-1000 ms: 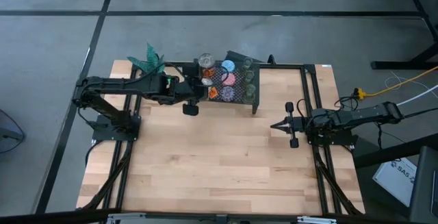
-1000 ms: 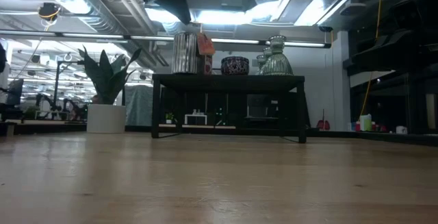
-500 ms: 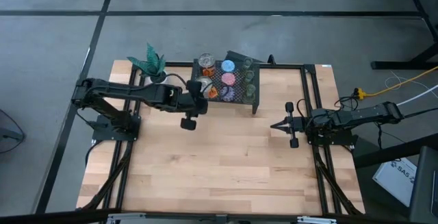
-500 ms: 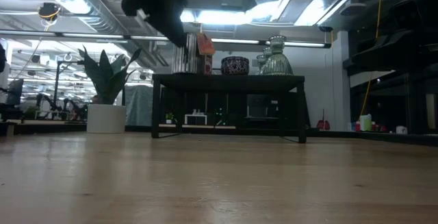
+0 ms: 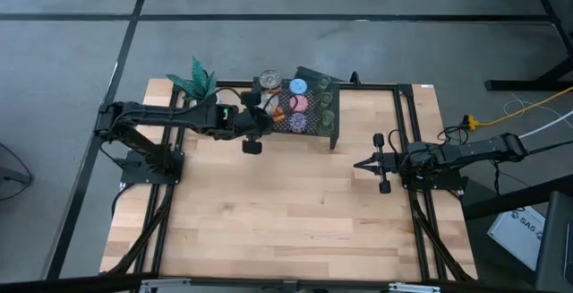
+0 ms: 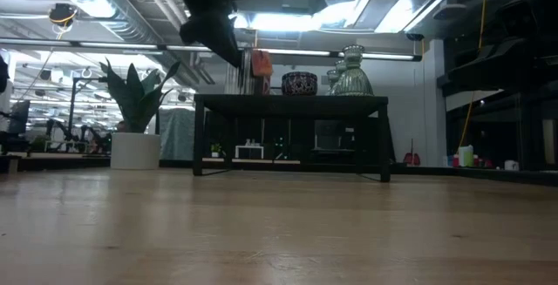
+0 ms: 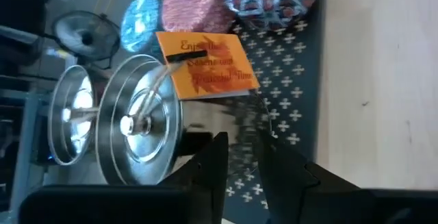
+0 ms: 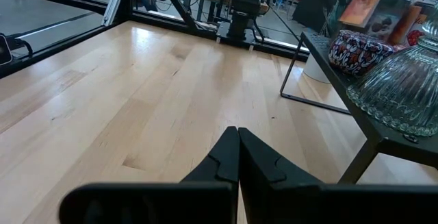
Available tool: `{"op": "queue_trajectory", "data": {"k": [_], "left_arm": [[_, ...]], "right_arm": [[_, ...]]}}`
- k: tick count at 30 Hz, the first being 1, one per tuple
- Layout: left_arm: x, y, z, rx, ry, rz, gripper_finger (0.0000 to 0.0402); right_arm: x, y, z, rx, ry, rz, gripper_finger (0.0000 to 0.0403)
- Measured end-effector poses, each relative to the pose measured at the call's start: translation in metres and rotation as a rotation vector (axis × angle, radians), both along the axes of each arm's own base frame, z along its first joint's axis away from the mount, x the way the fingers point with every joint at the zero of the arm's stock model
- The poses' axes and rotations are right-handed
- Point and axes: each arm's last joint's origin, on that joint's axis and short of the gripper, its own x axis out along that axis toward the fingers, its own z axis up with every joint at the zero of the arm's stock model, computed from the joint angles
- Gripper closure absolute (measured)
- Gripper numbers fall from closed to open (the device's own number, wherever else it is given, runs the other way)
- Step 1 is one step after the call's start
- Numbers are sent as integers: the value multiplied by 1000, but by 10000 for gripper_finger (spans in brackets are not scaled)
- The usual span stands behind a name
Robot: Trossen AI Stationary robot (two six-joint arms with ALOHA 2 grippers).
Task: Pick & Place candle stick holders
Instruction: Put the scented candle can on the shelf, then return to Home Position
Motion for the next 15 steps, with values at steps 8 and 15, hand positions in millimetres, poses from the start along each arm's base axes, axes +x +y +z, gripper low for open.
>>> {"op": "queue_trajectory", "data": {"k": [8,15], "left_arm": [[-4,-21,3,-105,-59,4,327],[-22,-48,-1,-222,-16,34,336]], "right_arm": [[0,0,0,0,0,0,400],[0,0,0,0,0,0,400]]}}
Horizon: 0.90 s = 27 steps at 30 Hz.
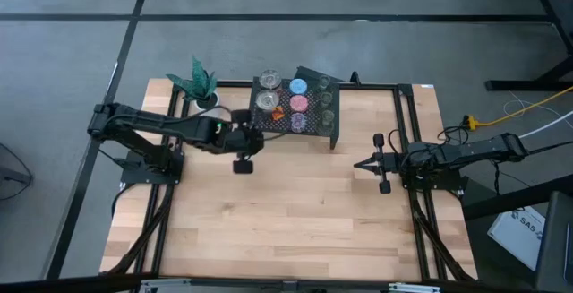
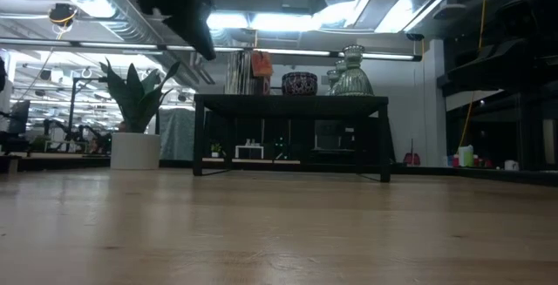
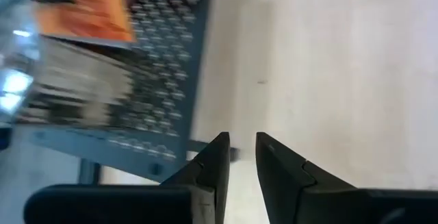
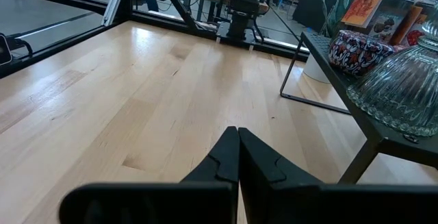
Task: Pick & Place candle stick holders
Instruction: Return to Home Position
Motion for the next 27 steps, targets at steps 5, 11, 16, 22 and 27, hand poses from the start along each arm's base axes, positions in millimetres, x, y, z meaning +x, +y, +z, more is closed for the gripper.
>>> {"op": "queue_trajectory", "data": {"k": [5,11,16,22,27], "left_arm": [[-20,-16,-18,-122,-9,-60,338],[-45,-23,-39,-295,-30,-14,338],[-62,-23,-49,-319,-17,-12,334],[-84,-23,-62,-339,-69,44,331],[-101,-20,-82,-289,-182,57,334]], "right_arm": [[0,0,0,0,0,0,400],[0,0,0,1,1,5,400],[0,0,0,1,0,7,400],[0,0,0,1,0,8,400],[0,0,0,1,1,8,400]]}}
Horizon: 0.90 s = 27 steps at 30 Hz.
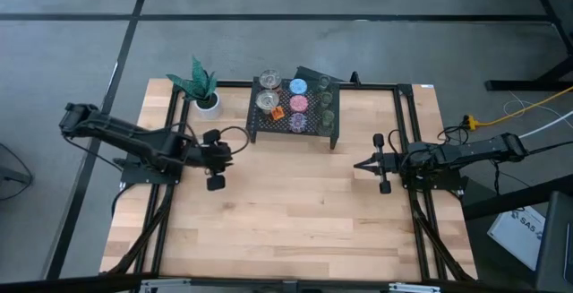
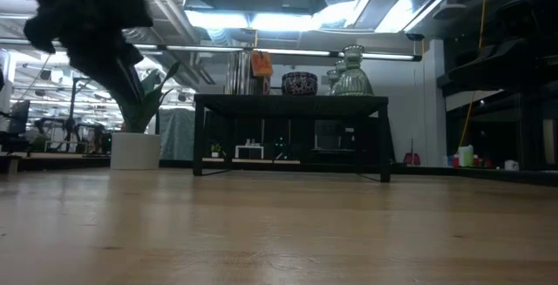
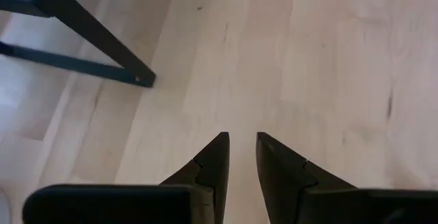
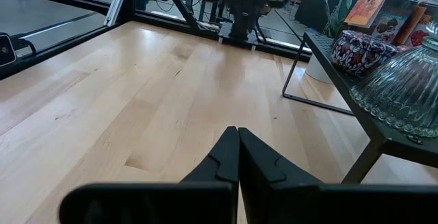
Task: Pick & Place candle stick holders
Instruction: Return to Home Position
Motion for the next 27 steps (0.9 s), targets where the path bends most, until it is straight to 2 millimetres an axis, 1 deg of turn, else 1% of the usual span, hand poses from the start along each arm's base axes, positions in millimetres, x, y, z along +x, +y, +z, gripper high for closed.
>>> {"op": "queue_trajectory", "data": {"k": [5,15,22,27], "left_arm": [[-12,2,-24,40,-116,-64,336],[-24,4,-67,160,-369,-264,335],[-34,5,-86,195,-464,-289,338],[-36,5,-85,181,-479,-297,338]], "right_arm": [[0,0,0,0,0,0,400],[0,0,0,0,0,0,400],[0,0,0,0,0,0,400],[0,0,0,0,0,0,400]]}}
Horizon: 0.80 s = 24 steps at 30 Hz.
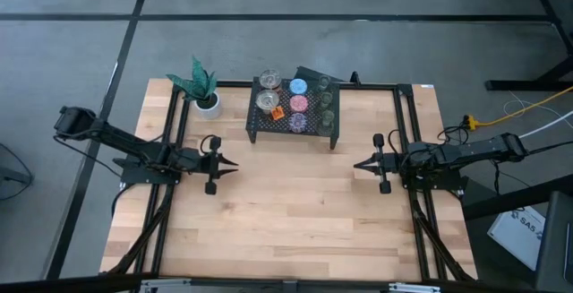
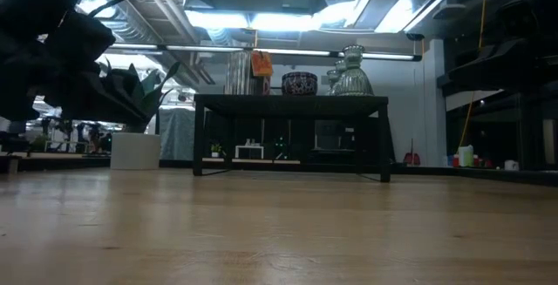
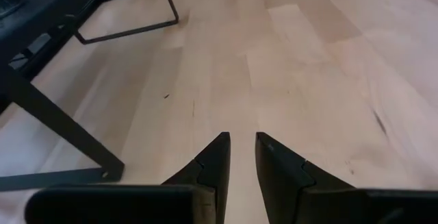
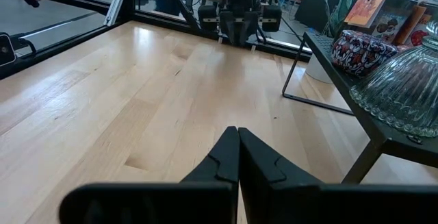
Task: Pick & Place candle stick holders
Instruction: Return to Home Position
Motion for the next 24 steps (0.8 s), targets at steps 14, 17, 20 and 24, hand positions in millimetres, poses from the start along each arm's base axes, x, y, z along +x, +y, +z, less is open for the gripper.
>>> {"op": "queue_trajectory", "data": {"k": [14,17,20,24], "left_arm": [[-18,3,6,9,-6,-9,337],[-19,4,12,4,-57,-10,338],[-20,7,14,2,-83,12,336],[-21,12,18,20,-120,38,334]], "right_arm": [[0,0,0,0,0,0,400],[0,0,0,0,0,0,400],[0,0,0,0,0,0,400],[0,0,0,0,0,0,400]]}}
